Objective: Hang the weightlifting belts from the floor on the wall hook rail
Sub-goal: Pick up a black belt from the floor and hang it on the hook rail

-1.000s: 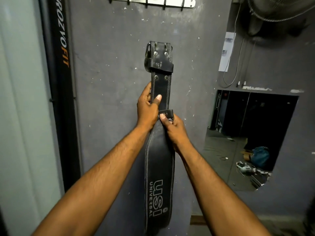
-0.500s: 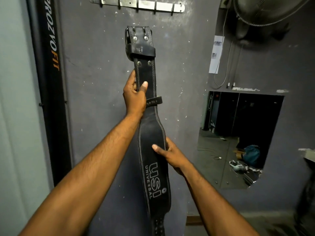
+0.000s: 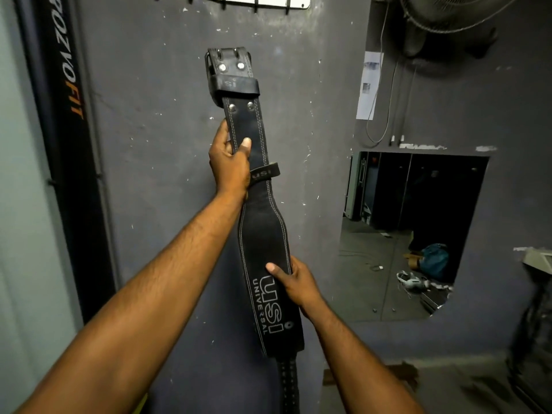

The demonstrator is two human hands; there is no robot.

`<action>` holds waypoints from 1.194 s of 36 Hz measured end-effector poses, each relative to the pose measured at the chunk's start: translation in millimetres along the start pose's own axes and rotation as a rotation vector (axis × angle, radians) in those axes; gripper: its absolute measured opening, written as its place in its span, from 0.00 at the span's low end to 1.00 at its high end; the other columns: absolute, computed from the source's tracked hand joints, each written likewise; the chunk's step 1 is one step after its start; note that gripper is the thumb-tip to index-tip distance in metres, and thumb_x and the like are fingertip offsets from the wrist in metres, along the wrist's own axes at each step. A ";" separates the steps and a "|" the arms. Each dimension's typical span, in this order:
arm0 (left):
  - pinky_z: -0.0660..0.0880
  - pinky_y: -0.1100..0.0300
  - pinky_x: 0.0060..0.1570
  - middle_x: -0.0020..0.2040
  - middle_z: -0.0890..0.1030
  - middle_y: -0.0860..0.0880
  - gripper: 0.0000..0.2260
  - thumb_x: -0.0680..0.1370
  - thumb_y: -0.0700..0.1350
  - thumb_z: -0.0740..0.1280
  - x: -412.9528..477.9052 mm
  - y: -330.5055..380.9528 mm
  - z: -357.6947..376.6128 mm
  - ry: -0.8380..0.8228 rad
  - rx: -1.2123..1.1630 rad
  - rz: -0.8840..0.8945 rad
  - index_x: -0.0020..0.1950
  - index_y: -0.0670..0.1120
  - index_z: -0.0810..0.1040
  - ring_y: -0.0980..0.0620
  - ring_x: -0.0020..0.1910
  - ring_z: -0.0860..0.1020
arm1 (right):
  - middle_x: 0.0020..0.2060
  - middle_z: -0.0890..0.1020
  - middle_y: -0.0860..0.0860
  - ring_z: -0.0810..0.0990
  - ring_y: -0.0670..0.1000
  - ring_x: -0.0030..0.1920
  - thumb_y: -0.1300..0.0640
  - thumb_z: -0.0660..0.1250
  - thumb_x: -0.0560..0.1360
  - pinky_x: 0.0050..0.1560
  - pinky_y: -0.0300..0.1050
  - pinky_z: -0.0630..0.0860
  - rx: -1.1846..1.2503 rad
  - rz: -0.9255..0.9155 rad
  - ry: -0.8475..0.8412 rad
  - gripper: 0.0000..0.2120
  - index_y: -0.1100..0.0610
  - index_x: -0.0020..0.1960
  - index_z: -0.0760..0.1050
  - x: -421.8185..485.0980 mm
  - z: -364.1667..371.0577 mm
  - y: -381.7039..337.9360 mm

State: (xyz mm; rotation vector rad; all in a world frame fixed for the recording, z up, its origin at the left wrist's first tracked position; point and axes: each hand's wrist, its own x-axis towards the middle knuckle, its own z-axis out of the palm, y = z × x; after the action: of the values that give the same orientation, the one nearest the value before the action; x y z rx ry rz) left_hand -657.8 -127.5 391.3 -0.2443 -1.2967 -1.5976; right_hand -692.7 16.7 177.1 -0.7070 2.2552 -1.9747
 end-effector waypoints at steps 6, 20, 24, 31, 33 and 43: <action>0.77 0.52 0.64 0.61 0.81 0.48 0.25 0.76 0.30 0.65 -2.2 1.5 11.5 -0.022 -0.007 -0.002 0.72 0.43 0.72 0.52 0.59 0.82 | 0.53 0.87 0.52 0.87 0.52 0.52 0.46 0.75 0.74 0.59 0.57 0.82 0.114 0.064 -0.070 0.22 0.50 0.64 0.76 2.9 -4.8 0.5; 0.78 0.45 0.62 0.66 0.80 0.44 0.26 0.76 0.31 0.65 3.7 -1.3 22.4 -0.095 -0.003 -0.057 0.73 0.44 0.71 0.47 0.62 0.81 | 0.52 0.87 0.52 0.87 0.50 0.51 0.48 0.75 0.74 0.57 0.50 0.83 -0.060 0.193 -0.266 0.17 0.51 0.61 0.78 -6.1 -16.0 19.5; 0.80 0.45 0.60 0.65 0.80 0.44 0.25 0.76 0.31 0.65 9.7 0.5 23.2 -0.145 0.007 -0.036 0.73 0.45 0.72 0.47 0.61 0.81 | 0.55 0.86 0.51 0.86 0.47 0.53 0.52 0.77 0.73 0.59 0.47 0.82 -0.171 0.221 -0.322 0.19 0.53 0.63 0.79 -15.9 -11.2 32.5; 0.78 0.42 0.61 0.66 0.79 0.44 0.27 0.75 0.35 0.66 11.4 7.7 21.4 -0.186 0.021 -0.057 0.74 0.46 0.70 0.45 0.62 0.80 | 0.54 0.86 0.49 0.85 0.48 0.53 0.51 0.76 0.74 0.58 0.50 0.82 -0.215 0.257 -0.408 0.19 0.51 0.63 0.77 -16.7 -19.1 9.5; 0.78 0.41 0.61 0.65 0.80 0.43 0.26 0.76 0.33 0.65 12.4 6.3 19.7 -0.212 -0.003 -0.098 0.74 0.46 0.71 0.42 0.61 0.81 | 0.54 0.86 0.50 0.85 0.51 0.55 0.52 0.74 0.76 0.57 0.49 0.82 -0.133 0.211 -0.510 0.16 0.50 0.62 0.76 -13.7 -27.0 -12.7; 0.80 0.61 0.50 0.56 0.83 0.46 0.19 0.81 0.32 0.61 -9.6 10.2 32.2 -0.402 -0.083 -0.221 0.72 0.41 0.73 0.54 0.50 0.83 | 0.59 0.84 0.59 0.84 0.58 0.59 0.52 0.69 0.80 0.63 0.62 0.79 0.412 -0.312 0.078 0.19 0.58 0.68 0.74 40.3 -8.2 -168.9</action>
State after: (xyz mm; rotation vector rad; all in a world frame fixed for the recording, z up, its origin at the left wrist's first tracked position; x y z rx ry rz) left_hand -658.7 -94.7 403.8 -0.5090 -1.6074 -1.8556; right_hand -681.4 -3.2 349.5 -0.9848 1.7612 -2.5385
